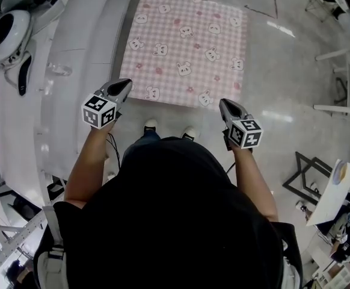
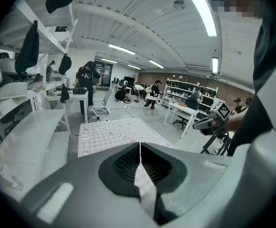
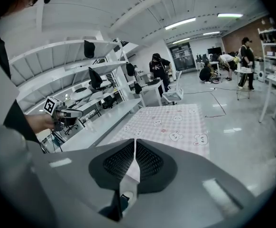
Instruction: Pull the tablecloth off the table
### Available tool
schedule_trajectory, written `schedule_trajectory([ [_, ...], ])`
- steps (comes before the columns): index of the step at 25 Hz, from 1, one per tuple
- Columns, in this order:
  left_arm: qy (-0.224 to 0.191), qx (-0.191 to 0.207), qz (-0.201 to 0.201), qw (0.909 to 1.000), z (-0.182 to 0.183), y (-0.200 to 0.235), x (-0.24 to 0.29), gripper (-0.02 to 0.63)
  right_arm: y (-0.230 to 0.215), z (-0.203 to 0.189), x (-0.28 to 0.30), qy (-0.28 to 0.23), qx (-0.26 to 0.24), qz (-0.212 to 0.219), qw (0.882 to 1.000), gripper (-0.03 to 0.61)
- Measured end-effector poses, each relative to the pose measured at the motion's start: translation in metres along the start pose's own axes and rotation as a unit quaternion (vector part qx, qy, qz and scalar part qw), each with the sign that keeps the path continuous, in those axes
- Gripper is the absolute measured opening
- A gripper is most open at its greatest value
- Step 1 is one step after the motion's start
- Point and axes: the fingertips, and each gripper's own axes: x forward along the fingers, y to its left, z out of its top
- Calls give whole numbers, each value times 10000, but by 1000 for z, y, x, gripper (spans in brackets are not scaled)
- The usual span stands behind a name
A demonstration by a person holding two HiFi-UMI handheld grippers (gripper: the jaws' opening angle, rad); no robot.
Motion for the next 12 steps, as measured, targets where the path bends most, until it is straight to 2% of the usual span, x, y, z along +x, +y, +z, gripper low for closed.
schedule_trajectory([
  [4,117,175,-176,9996,-2,18,9,24,-3,-9,13,177,-154,-270,9994,77],
  [8,294,387,-358,9982,-10,30,17,105,-6,-20,26,432,-424,-502,9969,161],
  [12,498,585,-437,9961,-21,39,26,182,-3,-31,37,723,-868,-609,9917,211],
])
